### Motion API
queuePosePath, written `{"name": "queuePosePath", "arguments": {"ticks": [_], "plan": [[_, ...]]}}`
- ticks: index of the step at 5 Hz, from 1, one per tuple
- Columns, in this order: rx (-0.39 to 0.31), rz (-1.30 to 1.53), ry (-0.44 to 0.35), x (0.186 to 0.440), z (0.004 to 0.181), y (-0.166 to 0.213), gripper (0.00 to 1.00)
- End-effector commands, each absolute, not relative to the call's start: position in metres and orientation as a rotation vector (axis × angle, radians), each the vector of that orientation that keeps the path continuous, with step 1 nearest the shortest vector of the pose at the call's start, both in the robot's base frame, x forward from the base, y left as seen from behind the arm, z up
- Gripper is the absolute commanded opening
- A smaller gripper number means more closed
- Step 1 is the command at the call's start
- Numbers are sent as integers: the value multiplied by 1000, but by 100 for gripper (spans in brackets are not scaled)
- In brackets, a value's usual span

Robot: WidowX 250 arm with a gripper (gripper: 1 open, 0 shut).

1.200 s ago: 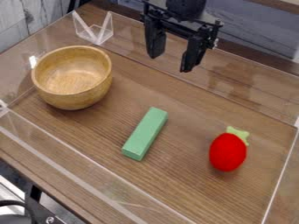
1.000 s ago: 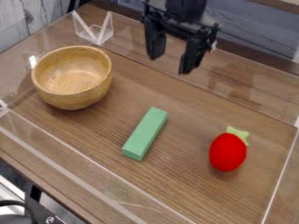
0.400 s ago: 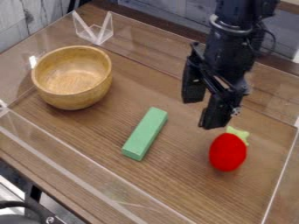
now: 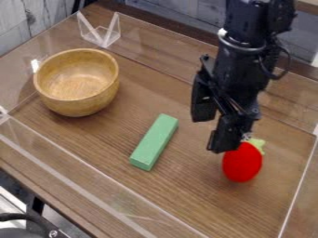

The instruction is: Move the red object to the left

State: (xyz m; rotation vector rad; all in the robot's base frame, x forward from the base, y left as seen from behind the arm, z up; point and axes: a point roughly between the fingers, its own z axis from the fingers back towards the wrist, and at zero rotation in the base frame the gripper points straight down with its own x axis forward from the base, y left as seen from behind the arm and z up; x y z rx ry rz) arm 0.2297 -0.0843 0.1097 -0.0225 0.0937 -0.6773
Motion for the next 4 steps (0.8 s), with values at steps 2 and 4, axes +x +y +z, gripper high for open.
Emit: {"name": "queuePosePath", "arguments": {"ticks": [2, 4], "plan": [[-19, -665, -7, 229, 121, -105, 100], [-25, -784, -23, 241, 101, -119, 100]]}}
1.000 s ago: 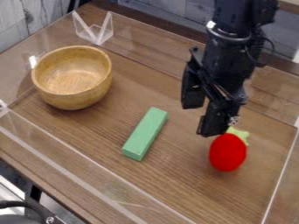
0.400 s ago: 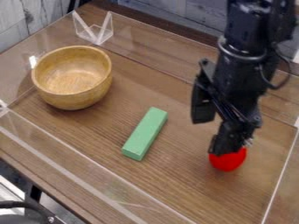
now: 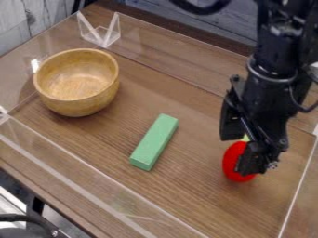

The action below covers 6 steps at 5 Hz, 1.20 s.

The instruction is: Move the red object to the left

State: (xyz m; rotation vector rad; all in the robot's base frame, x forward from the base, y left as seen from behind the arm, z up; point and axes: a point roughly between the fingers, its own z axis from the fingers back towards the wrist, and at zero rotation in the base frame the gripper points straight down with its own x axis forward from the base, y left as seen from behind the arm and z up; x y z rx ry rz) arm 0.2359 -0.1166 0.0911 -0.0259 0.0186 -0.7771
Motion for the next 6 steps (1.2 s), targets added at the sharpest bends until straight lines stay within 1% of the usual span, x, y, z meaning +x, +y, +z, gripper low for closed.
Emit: {"name": "queuePosePath", "arguments": {"ticks": [1, 2, 3, 4, 6], "plan": [[-26, -738, -21, 244, 83, -115, 100], [-16, -650, -23, 251, 68, -111, 100], [-1, -573, -20, 257, 77, -111, 100], [4, -526, -16, 262, 81, -111, 100], [-6, -464, -4, 256, 86, -105, 100]]}}
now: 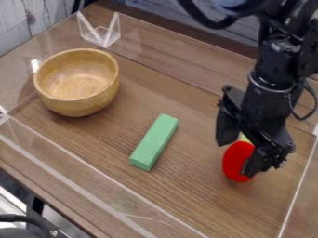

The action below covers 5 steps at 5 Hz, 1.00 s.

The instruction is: Move the red object to the left

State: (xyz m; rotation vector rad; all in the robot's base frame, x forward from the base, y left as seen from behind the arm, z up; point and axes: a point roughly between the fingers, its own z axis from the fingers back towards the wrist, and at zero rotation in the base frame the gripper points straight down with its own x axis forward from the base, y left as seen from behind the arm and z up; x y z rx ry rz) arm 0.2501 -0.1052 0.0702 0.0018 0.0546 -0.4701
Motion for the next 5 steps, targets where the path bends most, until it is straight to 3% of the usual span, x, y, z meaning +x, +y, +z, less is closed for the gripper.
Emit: {"name": "queuePosePath", "arguments": {"ticks": [1, 4, 5], "plan": [[-19, -479, 3, 255, 78, -106, 100], [-2, -535, 4, 261, 68, -94, 100], [-2, -639, 9, 264, 64, -100, 0]]}}
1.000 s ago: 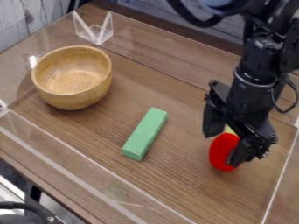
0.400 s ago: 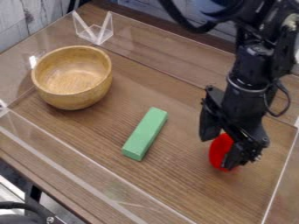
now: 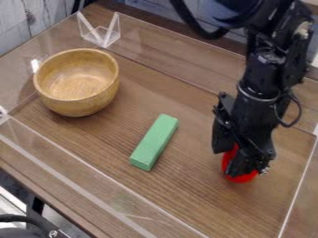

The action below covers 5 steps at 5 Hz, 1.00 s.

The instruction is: Move the red object to the left

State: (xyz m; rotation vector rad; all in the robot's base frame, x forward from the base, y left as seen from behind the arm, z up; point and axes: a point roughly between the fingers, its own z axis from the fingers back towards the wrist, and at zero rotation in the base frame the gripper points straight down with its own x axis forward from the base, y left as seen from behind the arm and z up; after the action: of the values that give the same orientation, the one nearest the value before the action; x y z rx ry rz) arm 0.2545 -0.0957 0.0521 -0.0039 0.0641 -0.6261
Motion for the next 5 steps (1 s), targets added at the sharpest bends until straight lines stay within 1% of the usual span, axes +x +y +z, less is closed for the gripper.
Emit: {"name": "queuePosePath", "arguments": {"ticks": [1, 2, 3, 4, 5], "plan": [[25, -612, -23, 268, 82, -89, 0], [65, -547, -74, 280, 108, -67, 0], [79, -496, -98, 286, 117, -61, 0], [72, -527, -91, 283, 107, -66, 100], [66, -579, -86, 287, 95, -71, 100]]}}
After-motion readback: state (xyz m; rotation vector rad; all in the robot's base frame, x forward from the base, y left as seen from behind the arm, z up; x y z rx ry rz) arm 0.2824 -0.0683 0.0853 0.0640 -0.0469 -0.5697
